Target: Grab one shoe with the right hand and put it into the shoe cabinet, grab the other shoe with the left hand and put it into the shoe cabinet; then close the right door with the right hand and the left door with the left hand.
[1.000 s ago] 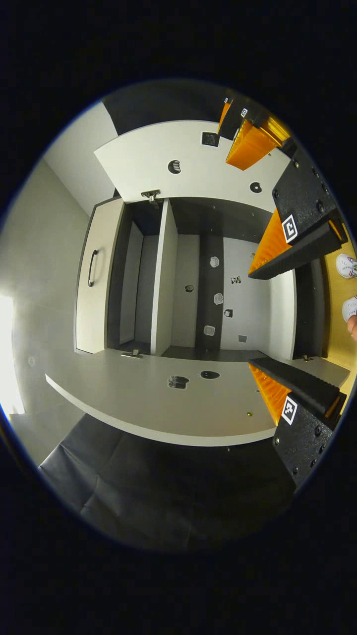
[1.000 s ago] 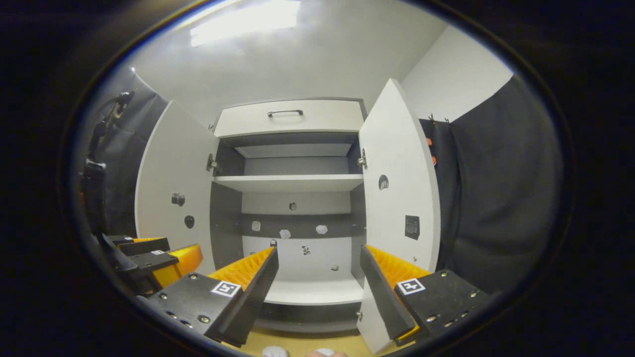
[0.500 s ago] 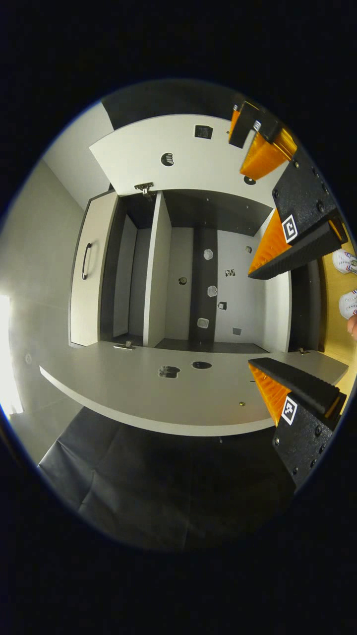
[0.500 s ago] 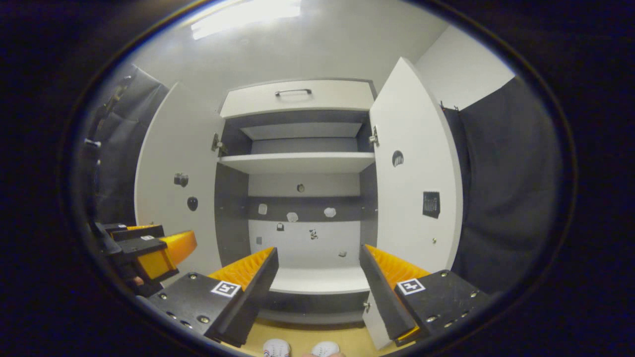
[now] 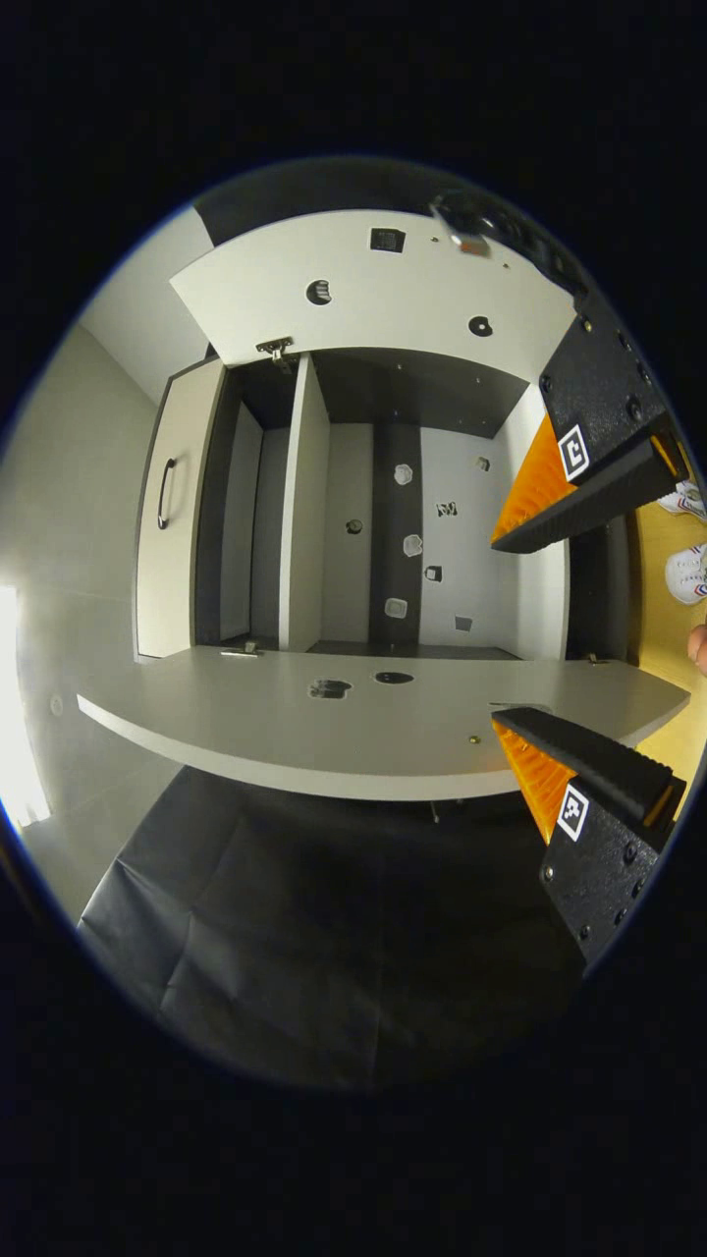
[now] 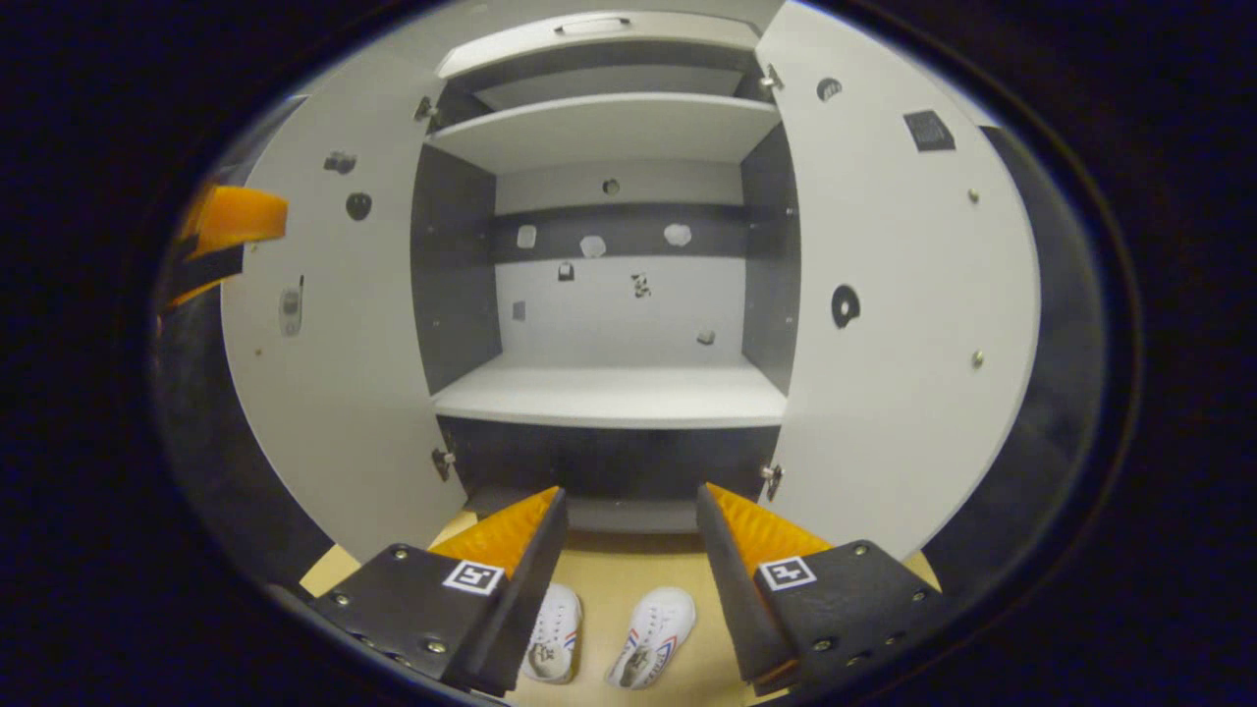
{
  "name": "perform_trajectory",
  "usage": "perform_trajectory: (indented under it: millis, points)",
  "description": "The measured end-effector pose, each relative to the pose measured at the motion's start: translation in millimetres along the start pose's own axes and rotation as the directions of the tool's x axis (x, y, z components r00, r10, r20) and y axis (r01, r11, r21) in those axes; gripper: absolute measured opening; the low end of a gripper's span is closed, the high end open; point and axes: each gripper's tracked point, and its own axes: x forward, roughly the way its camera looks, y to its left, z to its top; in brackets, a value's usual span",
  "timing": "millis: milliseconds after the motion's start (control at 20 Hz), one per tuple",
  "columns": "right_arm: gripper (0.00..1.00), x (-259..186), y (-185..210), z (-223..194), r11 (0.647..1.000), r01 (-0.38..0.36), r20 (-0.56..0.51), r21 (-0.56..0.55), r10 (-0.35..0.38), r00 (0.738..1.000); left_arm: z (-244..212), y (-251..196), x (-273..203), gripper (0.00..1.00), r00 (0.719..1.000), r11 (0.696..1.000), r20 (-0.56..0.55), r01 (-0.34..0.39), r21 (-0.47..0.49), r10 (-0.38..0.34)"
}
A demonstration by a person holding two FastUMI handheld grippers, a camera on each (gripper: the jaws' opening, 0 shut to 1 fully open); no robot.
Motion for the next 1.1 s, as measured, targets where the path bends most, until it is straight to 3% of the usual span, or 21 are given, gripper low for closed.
perform_trajectory:
  millis: [200,250,300,400,450,600,1100]
  points:
    - [0.8,28.0,8.6,-80.8,0.999,-0.031,-0.183,0.022,0.034,0.983,-2.0,12.5,-1.2,0.92,1.0,1.0,-0.007,-0.028,0.01,0.028]
    - [0.8,29.7,9.6,-99.4,0.999,-0.036,-0.231,0.029,0.041,0.972,-2.6,15.9,-1.8,0.96,0.999,0.999,-0.007,-0.033,0.012,0.033]
    - [0.71,35.7,10.1,-119.4,0.998,-0.037,-0.275,0.044,0.047,0.96,-2.4,16.8,-3.2,0.96,0.999,0.999,-0.007,-0.034,0.013,0.034]
    - [0.65,43.7,12.3,-155.5,0.996,-0.036,-0.36,0.077,0.061,0.931,-2.5,16.7,-2.2,0.93,1.0,0.999,-0.004,-0.03,0.014,0.03]
    - [0.71,46.6,11.0,-172.5,0.996,-0.03,-0.399,0.088,0.063,0.915,-2.9,16.9,-2.3,0.94,0.999,0.999,-0.005,-0.031,0.018,0.032]
    - [0.71,55.0,5.5,-214.4,0.996,-0.008,-0.493,0.088,0.051,0.869,-2.8,16.8,-2.0,0.93,0.999,0.999,-0.005,-0.036,0.023,0.036]
    - [0.71,70.7,1.5,-298.9,0.994,0.026,-0.673,0.109,0.055,0.737,-4.6,17.1,-2.2,0.93,0.999,0.999,-0.002,-0.043,0.026,0.043]
